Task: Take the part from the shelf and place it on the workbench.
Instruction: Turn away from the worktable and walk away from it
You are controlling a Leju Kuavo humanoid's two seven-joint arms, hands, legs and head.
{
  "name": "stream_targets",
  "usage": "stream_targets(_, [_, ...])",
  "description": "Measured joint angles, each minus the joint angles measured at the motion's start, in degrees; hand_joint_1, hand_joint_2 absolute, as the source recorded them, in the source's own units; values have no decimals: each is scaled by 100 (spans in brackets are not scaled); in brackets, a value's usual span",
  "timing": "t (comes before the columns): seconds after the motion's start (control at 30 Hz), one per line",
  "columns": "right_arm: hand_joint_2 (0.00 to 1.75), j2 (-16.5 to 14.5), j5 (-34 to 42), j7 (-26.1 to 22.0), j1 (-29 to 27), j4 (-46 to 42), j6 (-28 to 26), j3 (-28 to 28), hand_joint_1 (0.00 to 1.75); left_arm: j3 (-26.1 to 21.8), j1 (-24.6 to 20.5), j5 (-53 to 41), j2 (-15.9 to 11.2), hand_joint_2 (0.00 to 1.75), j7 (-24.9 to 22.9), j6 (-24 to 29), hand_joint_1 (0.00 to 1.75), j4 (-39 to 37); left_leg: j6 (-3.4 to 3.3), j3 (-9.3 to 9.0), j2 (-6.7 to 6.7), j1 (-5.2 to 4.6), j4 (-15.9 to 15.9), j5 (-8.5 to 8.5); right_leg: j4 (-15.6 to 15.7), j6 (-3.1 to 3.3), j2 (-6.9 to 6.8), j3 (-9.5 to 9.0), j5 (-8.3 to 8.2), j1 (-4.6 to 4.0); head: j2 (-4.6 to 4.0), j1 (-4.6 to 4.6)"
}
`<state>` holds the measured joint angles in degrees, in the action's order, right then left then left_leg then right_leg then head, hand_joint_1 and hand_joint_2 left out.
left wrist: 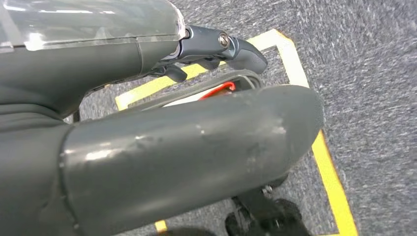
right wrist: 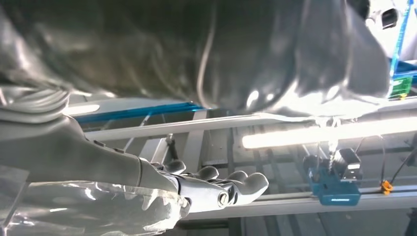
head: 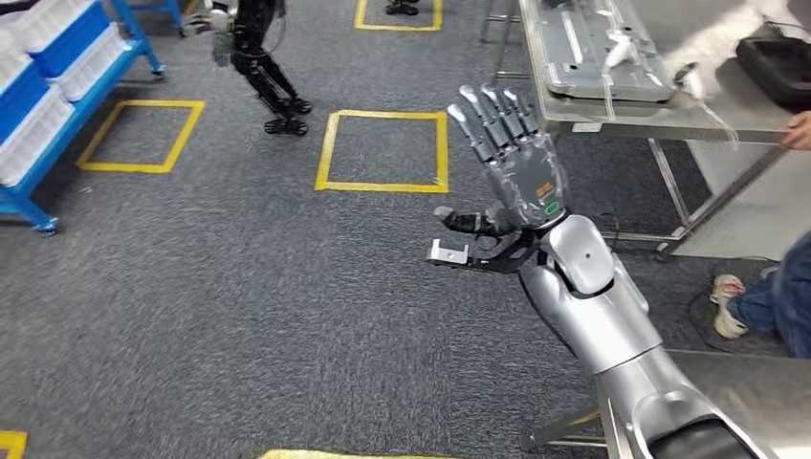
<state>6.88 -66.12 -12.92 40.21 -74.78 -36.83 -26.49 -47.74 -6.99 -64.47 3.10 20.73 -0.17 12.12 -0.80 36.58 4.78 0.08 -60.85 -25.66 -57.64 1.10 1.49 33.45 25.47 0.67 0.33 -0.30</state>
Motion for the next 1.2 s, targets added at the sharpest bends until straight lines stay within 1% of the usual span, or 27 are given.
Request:
stream_targets(0.07, [0,-1,0,-1,6,2,1,1,0,0,-21,9,-4,0,3,1,0,1,58,317,-307,19,-649,-323,39,20,-139,-49,4,10,0,-16])
stream_targets(0.1, [0,-1,0,-2,2,3,1,2,0,0,-29,12,-7,0,3,2,0,1,88,510,-377,42,-1016,-460,39,21,-213,-54,12,10,0,-16])
stream_targets(0.13, [0,-1,0,-2,-6,4,1,2,0,0,-30,13,-8,0,3,2,0,1,115,646,-412,63,-1262,-513,35,17,-282,-57,22,12,0,-17])
stream_targets(0.17, [0,-1,0,-2,-14,5,1,2,0,0,-24,15,-10,0,3,2,0,1,139,679,-434,83,-1303,-459,29,8,-347,-59,33,16,0,-17])
stream_targets(0.2, [0,-1,0,-2,-18,4,1,2,0,0,-18,15,-12,0,3,2,0,2,157,588,-463,100,-1109,-305,17,-7,-411,-65,49,22,0,-18])
stream_targets(0.27, [0,0,0,-2,-15,3,1,2,0,0,-20,18,-19,0,3,2,0,2,165,188,-636,99,-340,47,-21,-57,-532,-83,98,18,0,-18])
stream_targets(0.3, [0,1,0,-2,-10,3,1,2,0,0,-29,19,-21,0,4,3,0,3,137,25,-713,84,-20,151,-44,-90,-586,-89,126,4,0,-13])
stream_targets(0.33, [0,2,0,-2,-5,3,1,3,0,0,-35,20,-22,0,5,3,0,3,101,-63,-764,66,158,183,-59,-122,-634,-93,147,-11,0,-9])
stream_targets(0.37, [0,3,0,-2,0,3,1,3,0,0,-36,22,-22,0,8,4,0,3,59,-75,-758,46,203,160,-64,-153,-680,-97,161,-29,0,-5])
stream_targets(0.43, [0,-1,0,-2,8,3,2,4,0,-1,-15,25,-23,0,11,4,0,3,-24,-67,-637,50,221,177,-66,-219,-737,-119,192,-20,0,-1])
stream_targets(0.5, [0,-5,0,-2,19,8,9,4,0,-2,-5,24,-24,0,9,4,0,2,-94,-81,-532,64,253,200,-258,-278,-556,-55,354,11,0,0])
stream_targets(0.57, [0,1,0,-2,16,25,24,4,0,-2,-9,16,-24,0,-7,-2,0,2,-141,-83,-435,67,265,211,-857,-294,-288,227,685,23,0,1])
stream_targets(0.6, [0,6,0,0,-6,40,32,4,0,-2,-4,9,-24,0,-20,-6,0,2,-154,-81,-380,62,263,212,-1219,-291,-227,412,832,20,0,1])
stream_targets(0.63, [0,12,0,2,-44,58,37,4,0,-2,12,-5,-24,0,-37,-12,0,2,-161,-83,-315,56,261,211,-1488,-285,-193,560,895,16,0,0])
stream_targets(0.67, [0,17,1,4,-88,79,37,4,0,-3,34,-19,-24,0,-52,-16,0,2,-162,-85,-246,49,257,210,-1587,-275,-174,631,857,14,0,0])
stream_targets(0.7, [0,21,3,8,-129,94,31,5,0,-3,60,-32,-24,0,-66,-21,0,1,-162,-87,-179,44,251,209,-1470,-258,-153,601,714,13,0,0])
stream_targets(0.73, [0,27,8,12,-161,104,23,7,0,-4,84,-44,-24,0,-75,-25,0,1,-160,-90,-111,41,245,209,-1173,-232,-106,484,501,12,0,0])
stream_targets(0.8, [0,50,21,22,-202,114,-1,23,0,-3,114,-65,-13,0,-85,-37,0,1,-145,-75,11,36,227,209,-470,-172,118,193,181,15,0,0])
stream_targets(0.83, [0,66,27,26,-227,116,-11,37,0,-3,120,-75,-5,0,-89,-42,0,1,-123,-57,69,41,224,214,-246,-153,204,99,113,11,0,0])
stream_targets(0.87, [0,80,34,28,-255,119,-21,50,0,-2,130,-86,3,0,-95,-49,0,1,-90,-38,127,52,227,223,-145,-140,249,57,111,3,0,1])
stream_targets(0.93, [0,94,49,20,-308,126,-30,63,0,-2,154,-111,3,0,-109,-65,0,1,-11,-16,234,71,252,246,-92,-108,151,22,98,9,0,1])
stream_targets(0.97, [0,95,60,15,-329,132,-32,65,0,-2,168,-131,6,0,-117,-81,0,1,22,-6,184,63,233,228,-51,-82,90,-9,81,25,0,-1])
stream_targets(1.03, [0,99,93,9,-387,143,-56,85,0,-2,162,-179,10,0,-140,-113,0,-1,69,134,-87,43,-83,24,29,-34,-53,-74,50,57,0,-17])
stream_targets(1.07, [0,103,108,9,-435,154,-74,104,0,-1,146,-197,16,0,-150,-126,0,-1,88,283,-257,42,-405,-152,40,-23,-125,-90,52,42,0,-26])
stream_targets(1.13, [0,112,124,8,-552,181,-108,139,0,2,112,-219,16,0,-164,-137,0,-1,122,618,-398,61,-1106,-449,35,-12,-278,-94,65,25,0,-33])
stream_targets(1.17, [0,115,126,5,-600,202,-117,145,0,3,107,-225,16,0,-169,-141,0,-1,133,692,-426,67,-1267,-472,31,-12,-350,-94,74,21,0,-33])
stream_targets(1.2, [0,116,127,2,-633,221,-125,148,0,3,107,-229,16,0,-175,-145,0,-1,138,650,-448,70,-1204,-386,23,-17,-418,-96,85,21,0,-33])
